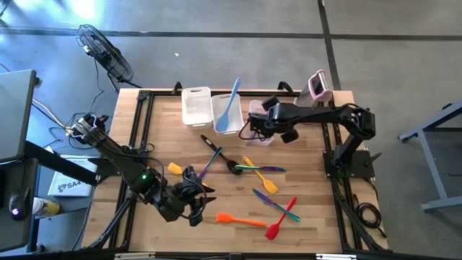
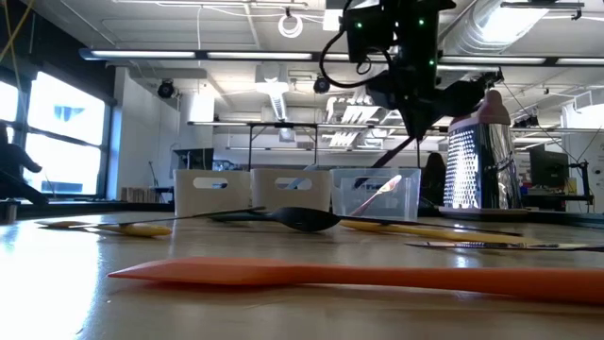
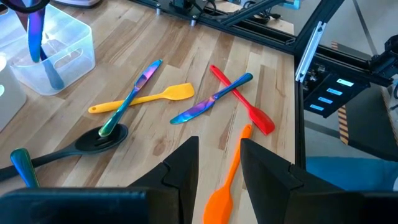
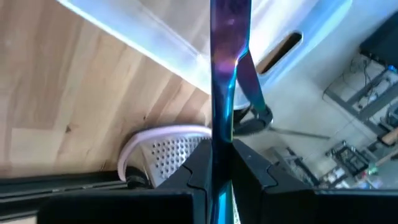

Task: Pick & Place Kitchen Items
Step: Put the purple table knife into the transparent bin

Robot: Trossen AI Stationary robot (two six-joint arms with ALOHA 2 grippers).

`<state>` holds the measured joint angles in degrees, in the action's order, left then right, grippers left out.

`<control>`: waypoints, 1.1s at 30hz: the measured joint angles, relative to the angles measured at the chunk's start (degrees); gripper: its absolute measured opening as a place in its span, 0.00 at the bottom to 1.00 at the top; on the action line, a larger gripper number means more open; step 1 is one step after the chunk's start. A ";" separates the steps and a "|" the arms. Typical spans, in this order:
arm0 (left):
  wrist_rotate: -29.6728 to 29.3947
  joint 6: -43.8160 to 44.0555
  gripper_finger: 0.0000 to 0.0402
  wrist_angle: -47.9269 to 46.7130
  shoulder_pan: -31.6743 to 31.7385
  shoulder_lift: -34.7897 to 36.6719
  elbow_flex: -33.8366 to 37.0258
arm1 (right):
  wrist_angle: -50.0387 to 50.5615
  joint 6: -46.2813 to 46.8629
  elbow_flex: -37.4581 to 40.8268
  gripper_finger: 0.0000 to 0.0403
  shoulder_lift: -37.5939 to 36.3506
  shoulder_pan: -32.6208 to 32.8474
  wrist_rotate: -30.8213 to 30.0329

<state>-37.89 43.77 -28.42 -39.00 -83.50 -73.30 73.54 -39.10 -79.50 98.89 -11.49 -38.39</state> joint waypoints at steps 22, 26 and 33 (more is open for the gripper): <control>-0.01 0.00 0.29 0.00 -0.02 0.00 0.00 | -5.87 -4.82 -0.02 0.07 7.96 2.87 3.13; -0.02 -0.02 0.29 0.00 -0.01 0.00 0.00 | -6.43 -4.55 -0.02 0.07 9.98 2.64 1.61; 0.00 0.00 0.29 0.00 -0.01 0.00 0.00 | -6.56 -4.58 -0.02 0.14 10.21 1.58 2.57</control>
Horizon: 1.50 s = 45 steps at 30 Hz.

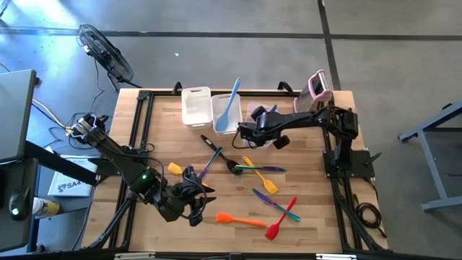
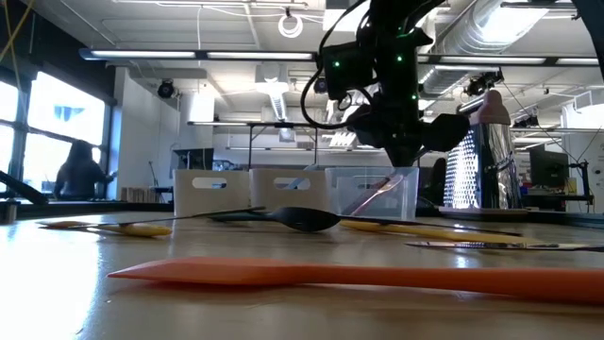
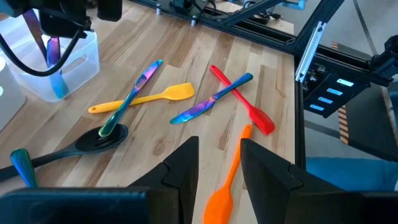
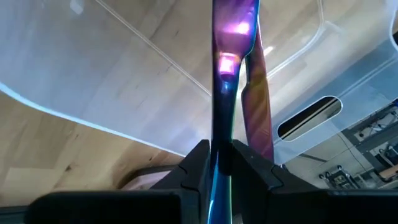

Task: Pick & Place Kitchen Items
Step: Put the purple table knife into the transparent bin, then put the orange spatula into the left white bin

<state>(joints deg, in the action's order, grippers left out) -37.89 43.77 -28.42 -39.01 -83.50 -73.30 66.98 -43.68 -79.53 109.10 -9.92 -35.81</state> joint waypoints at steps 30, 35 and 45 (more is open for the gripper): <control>0.00 0.00 0.29 0.00 0.01 0.00 0.00 | 8.28 21.41 0.01 0.50 -8.11 8.54 -9.07; 0.00 -0.02 0.29 -0.01 -0.01 0.00 0.00 | 11.27 34.81 0.04 0.48 -14.93 15.48 -8.77; 0.00 -0.01 0.29 -0.01 -0.01 0.00 0.00 | 7.33 69.20 0.04 0.47 -25.69 33.48 5.98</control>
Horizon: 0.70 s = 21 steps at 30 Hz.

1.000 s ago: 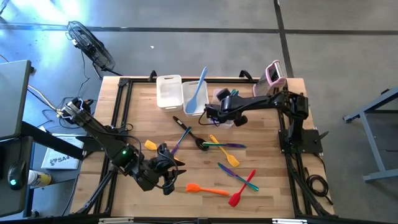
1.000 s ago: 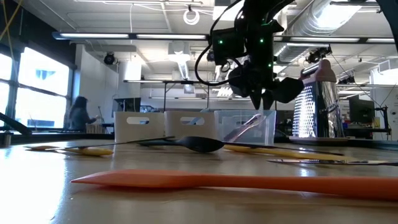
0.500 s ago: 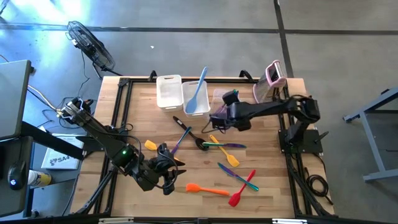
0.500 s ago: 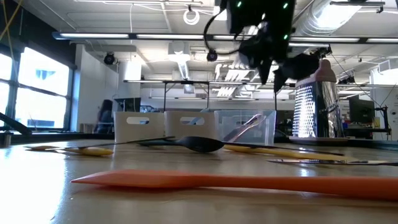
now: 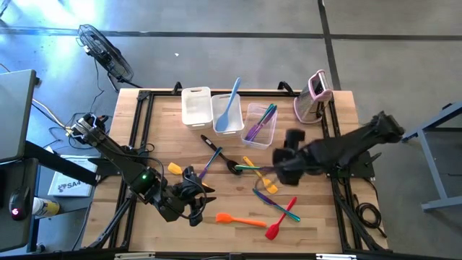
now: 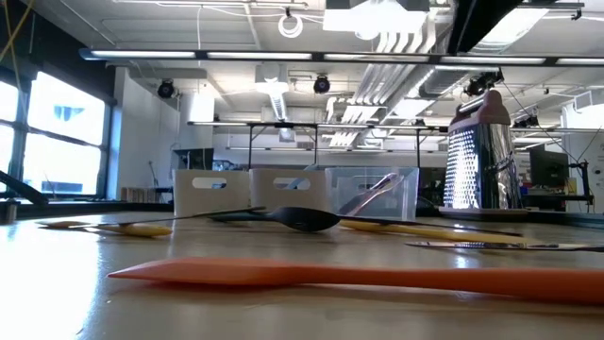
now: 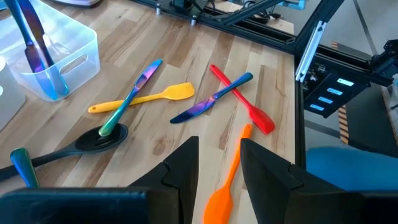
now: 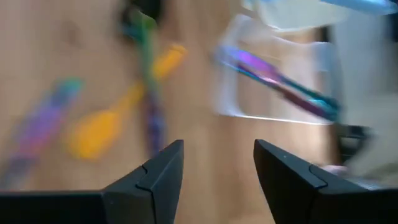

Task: Pick & Place Kitchen Items
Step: Put the orange spatula into the left white bin

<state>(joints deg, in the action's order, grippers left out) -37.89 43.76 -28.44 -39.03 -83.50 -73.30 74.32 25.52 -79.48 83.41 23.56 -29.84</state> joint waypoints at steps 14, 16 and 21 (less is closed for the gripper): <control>0.09 0.06 0.29 5.39 0.02 0.00 0.02 | -11.74 16.80 -0.02 0.47 1.04 23.11 -7.35; 1.55 0.37 0.29 5.36 0.06 0.00 0.02 | -12.27 16.86 -0.02 0.47 1.66 25.01 -10.17; 0.40 0.43 0.29 5.58 2.11 0.00 0.02 | -12.36 18.91 -0.02 0.47 2.78 27.40 -12.20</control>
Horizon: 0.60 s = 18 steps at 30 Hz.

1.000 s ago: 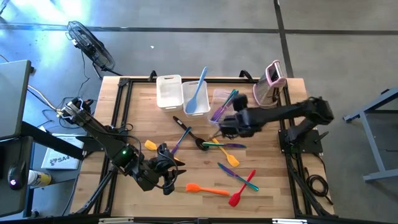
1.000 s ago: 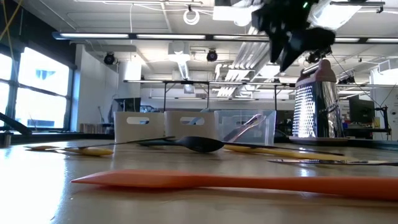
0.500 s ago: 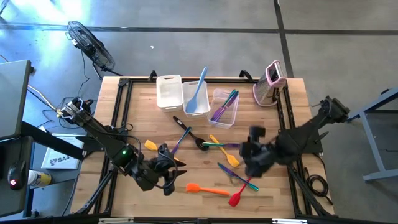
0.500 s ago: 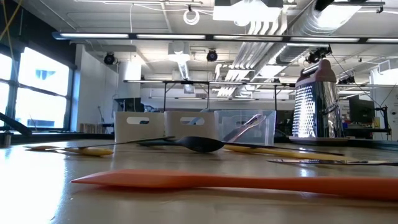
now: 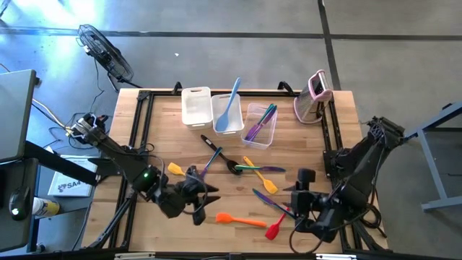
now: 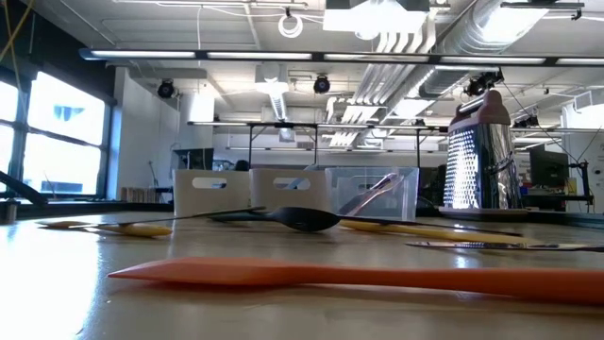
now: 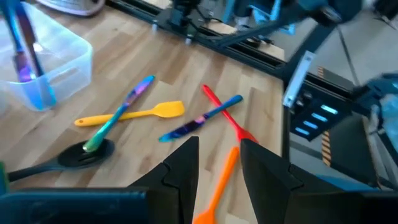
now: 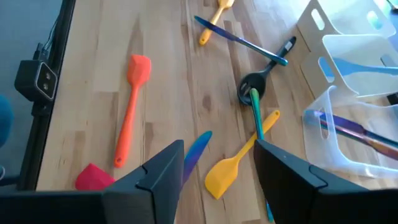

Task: Pick & Place Kitchen Items
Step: Put the orange spatula into the left white bin

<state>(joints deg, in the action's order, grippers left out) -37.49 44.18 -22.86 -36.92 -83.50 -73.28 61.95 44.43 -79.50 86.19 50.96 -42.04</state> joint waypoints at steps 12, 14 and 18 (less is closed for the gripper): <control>5.13 1.11 0.29 -1.74 2.17 -0.22 0.00 | -1.94 0.90 0.00 0.47 1.45 0.43 0.17; 5.83 -0.28 0.29 -1.31 2.05 -0.83 0.00 | -2.08 0.56 0.00 0.47 1.45 0.43 0.18; 6.04 -0.57 0.32 -0.35 2.02 -2.59 0.01 | -2.19 0.52 0.00 0.47 1.45 0.43 0.52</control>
<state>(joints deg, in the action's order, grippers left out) -31.45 43.62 -23.21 -34.89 -86.09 -73.26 59.76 44.95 -79.50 87.64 51.40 -41.51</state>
